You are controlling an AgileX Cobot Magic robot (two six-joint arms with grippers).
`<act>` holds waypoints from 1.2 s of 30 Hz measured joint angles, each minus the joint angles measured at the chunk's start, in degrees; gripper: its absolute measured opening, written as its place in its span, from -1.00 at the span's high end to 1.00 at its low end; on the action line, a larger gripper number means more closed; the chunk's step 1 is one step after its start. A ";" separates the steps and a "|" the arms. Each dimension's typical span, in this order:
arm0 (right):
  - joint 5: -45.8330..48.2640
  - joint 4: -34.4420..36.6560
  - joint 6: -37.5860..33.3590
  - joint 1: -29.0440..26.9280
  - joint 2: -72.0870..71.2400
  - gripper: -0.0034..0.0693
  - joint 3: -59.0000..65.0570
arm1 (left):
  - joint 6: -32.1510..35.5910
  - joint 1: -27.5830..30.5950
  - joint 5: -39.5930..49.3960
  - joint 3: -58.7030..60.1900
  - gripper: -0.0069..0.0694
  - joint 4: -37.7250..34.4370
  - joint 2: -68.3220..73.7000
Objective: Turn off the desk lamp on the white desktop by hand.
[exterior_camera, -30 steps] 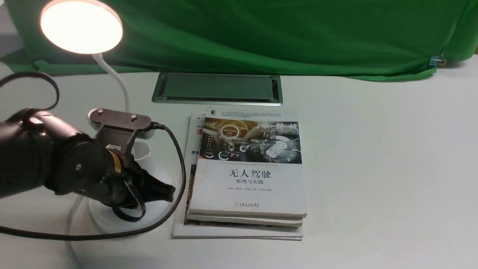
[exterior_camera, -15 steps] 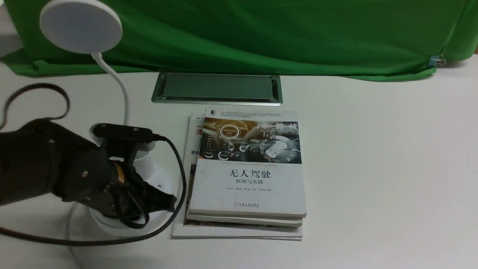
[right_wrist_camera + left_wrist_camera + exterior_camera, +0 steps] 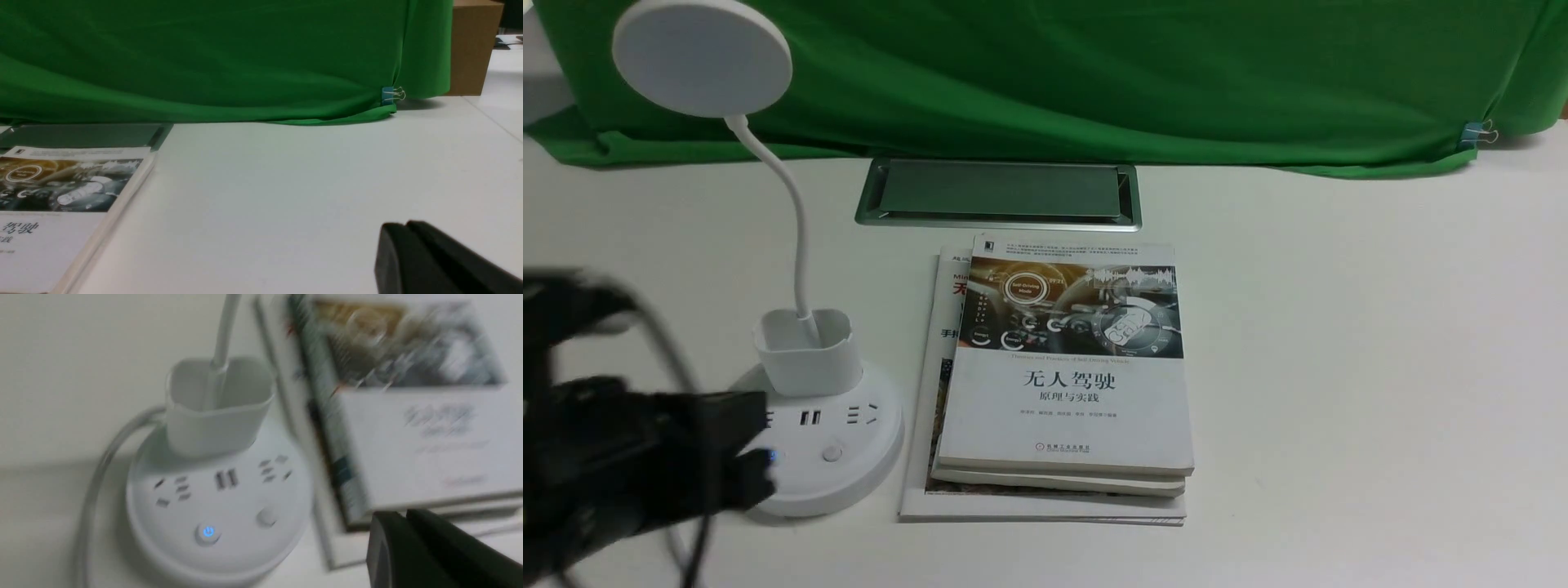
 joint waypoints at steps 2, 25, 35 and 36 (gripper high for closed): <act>0.00 0.00 0.00 0.00 0.00 0.81 0.00 | 0.19 0.00 -2.72 1.71 0.77 -0.15 -4.81; 0.00 0.00 0.00 0.00 0.00 0.81 0.00 | 0.79 2.32 -8.28 8.50 0.77 1.60 -20.66; -0.05 0.00 0.00 0.00 0.00 0.81 0.00 | 1.06 24.06 -8.23 20.09 0.77 1.79 -36.25; -0.05 0.00 0.00 0.00 0.00 0.81 0.00 | 1.06 26.00 -8.03 22.64 0.77 1.88 -39.09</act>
